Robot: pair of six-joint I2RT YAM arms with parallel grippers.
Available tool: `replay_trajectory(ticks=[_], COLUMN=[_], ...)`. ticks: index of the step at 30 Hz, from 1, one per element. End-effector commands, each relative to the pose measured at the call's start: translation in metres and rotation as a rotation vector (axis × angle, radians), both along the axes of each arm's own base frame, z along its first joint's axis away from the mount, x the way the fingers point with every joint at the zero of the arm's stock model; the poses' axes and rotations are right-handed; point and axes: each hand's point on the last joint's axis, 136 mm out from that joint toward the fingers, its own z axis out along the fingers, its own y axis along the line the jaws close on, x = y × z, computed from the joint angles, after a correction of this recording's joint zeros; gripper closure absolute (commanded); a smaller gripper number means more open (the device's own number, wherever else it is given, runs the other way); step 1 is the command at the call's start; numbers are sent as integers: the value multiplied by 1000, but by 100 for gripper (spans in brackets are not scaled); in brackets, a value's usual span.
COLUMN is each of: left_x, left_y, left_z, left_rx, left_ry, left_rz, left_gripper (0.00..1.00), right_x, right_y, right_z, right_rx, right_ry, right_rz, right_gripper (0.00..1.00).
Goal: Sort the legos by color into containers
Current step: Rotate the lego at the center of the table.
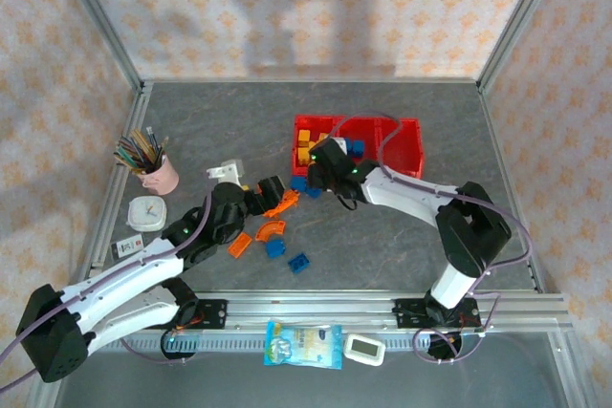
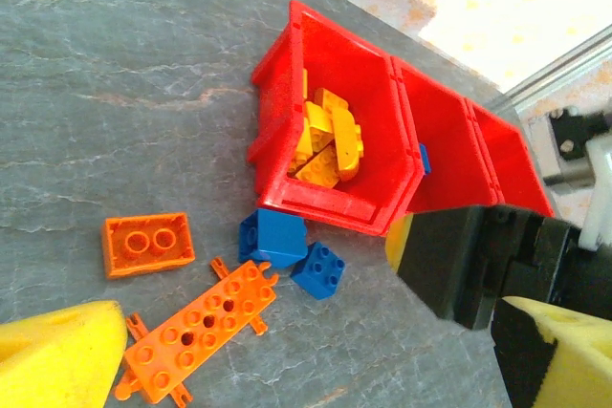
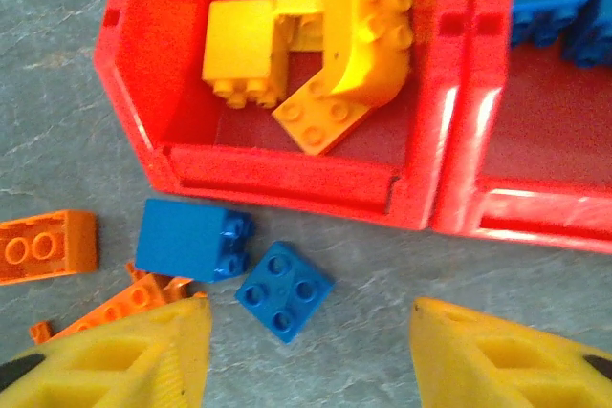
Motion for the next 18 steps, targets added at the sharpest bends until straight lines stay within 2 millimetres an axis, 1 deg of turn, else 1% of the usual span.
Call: replay_trajectory(ticks=[1, 6, 13, 18], left_x=[-1, -5, -7, -7], left_y=[11, 18, 24, 25], left_z=[-1, -1, 1, 1], left_rx=[-6, 3, 4, 9], left_ry=[-5, -6, -21, -21], left_rz=[49, 62, 77, 80], left_gripper=[1, 1, 1, 1], right_x=[3, 4, 10, 14], right_y=[1, 14, 17, 22], right_z=[-16, -31, -48, -56], right_rx=[-48, -78, -131, -151], right_ry=[5, 15, 24, 26], right_rz=[-50, -18, -1, 23], right_gripper=[41, 38, 35, 34])
